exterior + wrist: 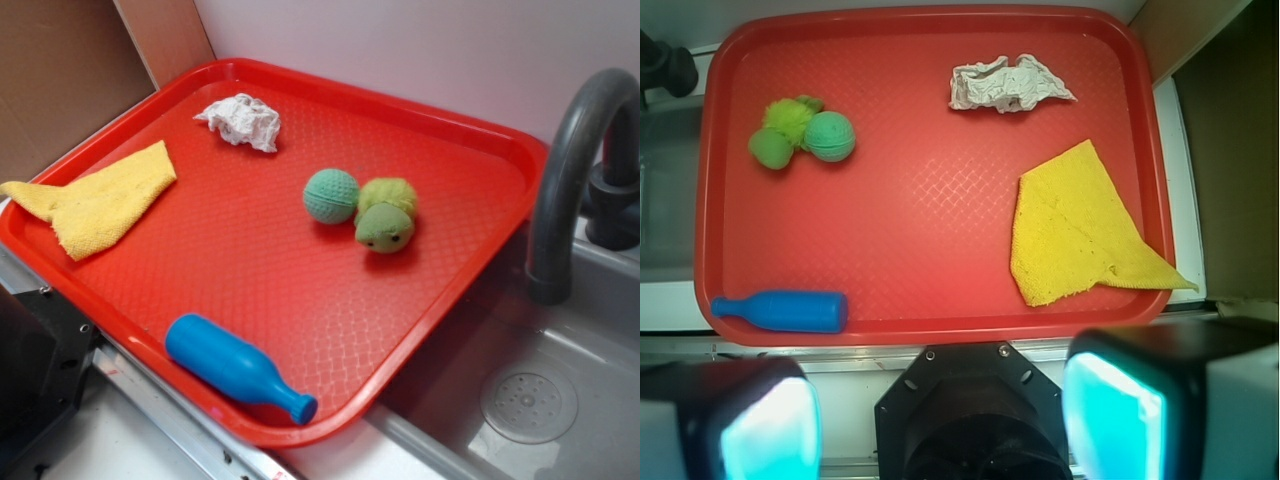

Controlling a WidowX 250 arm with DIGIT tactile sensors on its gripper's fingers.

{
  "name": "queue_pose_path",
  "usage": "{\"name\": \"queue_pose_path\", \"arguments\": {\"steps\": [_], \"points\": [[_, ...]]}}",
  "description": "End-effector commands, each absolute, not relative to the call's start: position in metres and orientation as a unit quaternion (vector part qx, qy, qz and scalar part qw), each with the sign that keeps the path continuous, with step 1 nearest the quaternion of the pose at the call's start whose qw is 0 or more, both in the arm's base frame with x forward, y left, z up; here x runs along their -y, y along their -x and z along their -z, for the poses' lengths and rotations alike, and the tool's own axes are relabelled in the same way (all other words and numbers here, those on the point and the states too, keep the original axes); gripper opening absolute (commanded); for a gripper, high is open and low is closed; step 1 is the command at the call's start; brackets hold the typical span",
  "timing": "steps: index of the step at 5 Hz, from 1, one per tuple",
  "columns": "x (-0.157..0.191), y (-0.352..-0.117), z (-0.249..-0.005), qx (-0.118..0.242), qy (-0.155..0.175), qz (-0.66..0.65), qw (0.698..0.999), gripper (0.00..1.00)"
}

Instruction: Grab the green ball.

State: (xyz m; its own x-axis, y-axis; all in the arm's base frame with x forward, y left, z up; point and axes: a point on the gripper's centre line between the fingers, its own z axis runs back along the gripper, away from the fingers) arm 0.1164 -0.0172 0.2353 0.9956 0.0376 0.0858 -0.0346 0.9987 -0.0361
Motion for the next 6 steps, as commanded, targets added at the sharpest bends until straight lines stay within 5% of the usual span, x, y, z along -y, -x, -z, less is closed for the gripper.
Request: {"name": "queue_pose_path", "arguments": {"steps": [1, 4, 6], "points": [[0.017, -0.116, -0.235, 0.043, 0.017, -0.018, 0.999, 1.00], [0.036, -0.178, -0.207, 0.111, 0.025, 0.180, 0.977, 1.00], [0.057, -0.235, -0.167, 0.109, 0.011, 0.321, 0.941, 1.00]]}}
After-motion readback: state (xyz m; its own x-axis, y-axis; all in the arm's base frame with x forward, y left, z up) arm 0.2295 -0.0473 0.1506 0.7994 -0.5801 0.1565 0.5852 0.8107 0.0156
